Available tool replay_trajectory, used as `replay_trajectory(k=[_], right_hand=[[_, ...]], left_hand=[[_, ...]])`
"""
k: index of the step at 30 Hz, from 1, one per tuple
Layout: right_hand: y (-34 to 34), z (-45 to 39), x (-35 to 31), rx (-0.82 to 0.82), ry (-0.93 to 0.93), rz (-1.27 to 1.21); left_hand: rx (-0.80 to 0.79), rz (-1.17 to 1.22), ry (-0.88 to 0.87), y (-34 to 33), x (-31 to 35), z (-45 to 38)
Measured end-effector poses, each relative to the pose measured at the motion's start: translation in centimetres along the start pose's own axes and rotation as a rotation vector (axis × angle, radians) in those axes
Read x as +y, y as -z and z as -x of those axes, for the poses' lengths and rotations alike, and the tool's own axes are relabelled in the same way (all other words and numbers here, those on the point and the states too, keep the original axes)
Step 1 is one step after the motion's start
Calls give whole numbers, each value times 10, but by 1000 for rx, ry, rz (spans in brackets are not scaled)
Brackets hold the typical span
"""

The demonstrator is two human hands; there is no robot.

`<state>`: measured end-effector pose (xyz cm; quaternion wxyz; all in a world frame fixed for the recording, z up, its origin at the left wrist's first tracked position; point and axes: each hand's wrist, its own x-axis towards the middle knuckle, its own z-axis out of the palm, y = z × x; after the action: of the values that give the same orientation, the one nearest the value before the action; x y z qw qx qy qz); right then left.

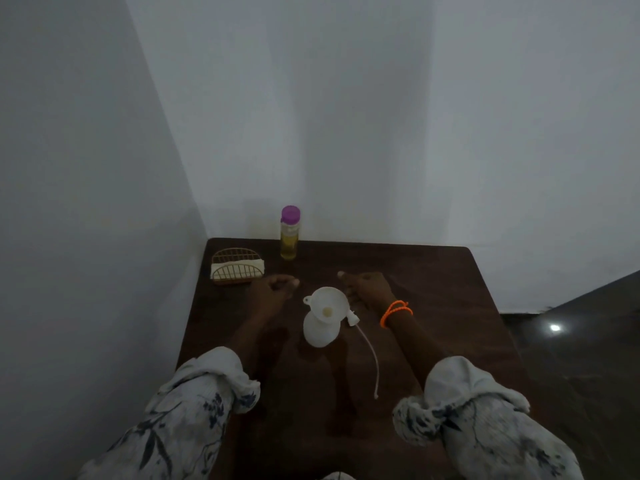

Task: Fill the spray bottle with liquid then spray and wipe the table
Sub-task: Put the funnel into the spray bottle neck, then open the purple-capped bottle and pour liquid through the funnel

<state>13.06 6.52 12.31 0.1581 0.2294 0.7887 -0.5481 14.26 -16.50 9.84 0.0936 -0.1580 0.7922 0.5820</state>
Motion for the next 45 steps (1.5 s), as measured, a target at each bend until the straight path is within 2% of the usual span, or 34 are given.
replay_trajectory(k=[9,17,21,27,39,45], right_hand=[[-27,-46,-44,-38,190,203],[-56,-104,-78,-17,373,418],[-72,-122,-83,-84,382,436],[-86,-135,-80,-67,394,392],[-85,-141,-75,-66,365,332],[-71,-132,-81,-9,423,268]], left_hand=[[60,-45,-25,6,18,-50],[248,-104,-104,-7,46,-118],[208,-183,-139,-9,44,-150],[116,-176,-288,-16,53,-165],[94,-280,-228,-26,57,-172],[48,-267,-326,-24,81,-159]])
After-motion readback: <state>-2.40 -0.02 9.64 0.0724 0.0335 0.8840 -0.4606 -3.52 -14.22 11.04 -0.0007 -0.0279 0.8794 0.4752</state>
